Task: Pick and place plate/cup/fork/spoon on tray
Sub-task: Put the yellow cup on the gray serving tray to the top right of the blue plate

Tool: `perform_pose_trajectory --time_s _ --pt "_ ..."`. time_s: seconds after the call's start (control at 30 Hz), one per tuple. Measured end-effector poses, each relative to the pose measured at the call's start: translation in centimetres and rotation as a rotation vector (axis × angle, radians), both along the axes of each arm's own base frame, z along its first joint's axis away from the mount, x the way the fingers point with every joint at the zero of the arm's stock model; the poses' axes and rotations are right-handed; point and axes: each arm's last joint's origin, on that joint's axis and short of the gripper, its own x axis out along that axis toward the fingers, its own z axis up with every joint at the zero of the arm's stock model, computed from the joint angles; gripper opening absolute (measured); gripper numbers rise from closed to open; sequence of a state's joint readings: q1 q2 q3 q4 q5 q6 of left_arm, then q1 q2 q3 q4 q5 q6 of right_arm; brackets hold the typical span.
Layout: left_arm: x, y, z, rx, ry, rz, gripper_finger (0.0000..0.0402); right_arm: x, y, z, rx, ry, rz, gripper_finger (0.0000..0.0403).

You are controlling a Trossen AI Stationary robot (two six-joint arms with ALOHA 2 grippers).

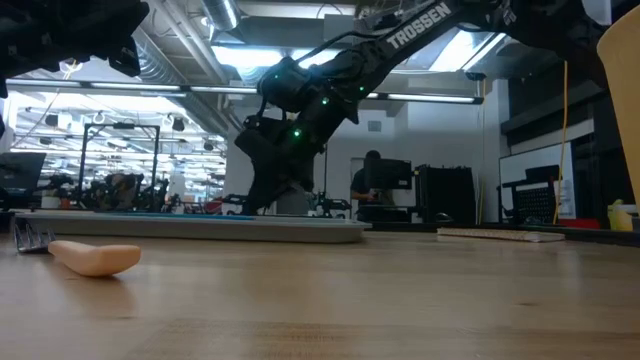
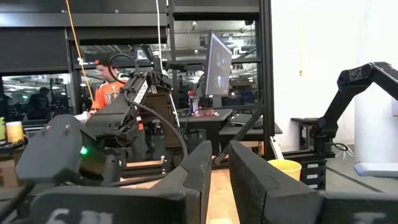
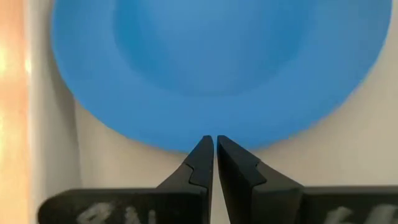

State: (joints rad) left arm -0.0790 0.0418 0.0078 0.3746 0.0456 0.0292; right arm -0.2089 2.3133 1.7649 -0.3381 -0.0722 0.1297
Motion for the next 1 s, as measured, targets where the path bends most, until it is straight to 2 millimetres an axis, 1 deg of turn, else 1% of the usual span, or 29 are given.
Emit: perform_pose_trajectory --time_s 0.1,0.17,0.2,0.3,0.33,0.4,0.47,0.6,0.67,0.73,0.8,0.87,0.93,1.0 --pt "0.0 0.0 0.0 0.000 0.000 0.000 0.0049 -0.6 0.2 0.4 0.011 0.051 0.000 0.0028" --pt "0.0 0.0 0.0 0.000 0.001 0.000 0.0049 -1.2 0.3 1.8 0.014 0.067 0.001 0.0028" --pt "0.0 0.0 0.0 0.000 0.000 0.000 0.0049 -1.5 0.4 2.8 0.016 0.077 0.003 0.0028" --pt "0.0 0.0 0.0 0.000 0.000 0.000 0.0049 -3.0 0.7 6.7 0.026 0.130 0.004 0.0028" --pt "0.0 0.0 0.0 0.000 0.000 0.000 0.0049 -3.8 0.9 8.1 0.032 0.158 0.004 0.0028" --pt "0.0 0.0 0.0 0.000 0.000 0.000 0.0049 -5.7 1.6 10.2 0.049 0.243 0.001 0.0028" --pt "0.0 0.0 0.0 0.000 0.000 0.000 0.0049 -7.6 2.4 11.8 0.036 0.335 -0.047 0.0028" --pt "0.0 0.0 0.0 0.000 0.000 0.000 0.0049 -11.5 4.6 15.0 -0.076 0.497 -0.224 0.0028" --pt "0.0 0.0 0.0 0.000 0.000 0.000 0.0049 -13.2 5.9 16.1 -0.147 0.564 -0.311 0.0028" --pt "0.0 0.0 0.0 0.000 0.000 0.000 0.0049 -14.8 7.4 17.3 -0.193 0.596 -0.400 0.0028" --pt "0.0 0.0 0.0 0.000 0.000 0.000 0.0049 -16.0 9.0 18.3 -0.217 0.570 -0.478 0.0028" --pt "0.0 0.0 0.0 0.000 0.000 0.000 0.0049 -16.9 10.8 18.9 -0.222 0.499 -0.486 0.0028" --pt "0.0 0.0 0.0 0.000 0.000 0.000 0.0049 -17.4 12.7 19.0 -0.220 0.446 -0.488 0.0028" --pt "0.0 0.0 0.0 0.000 -0.001 0.000 0.0049 -18.1 14.5 18.7 -0.236 0.434 -0.510 0.0028"
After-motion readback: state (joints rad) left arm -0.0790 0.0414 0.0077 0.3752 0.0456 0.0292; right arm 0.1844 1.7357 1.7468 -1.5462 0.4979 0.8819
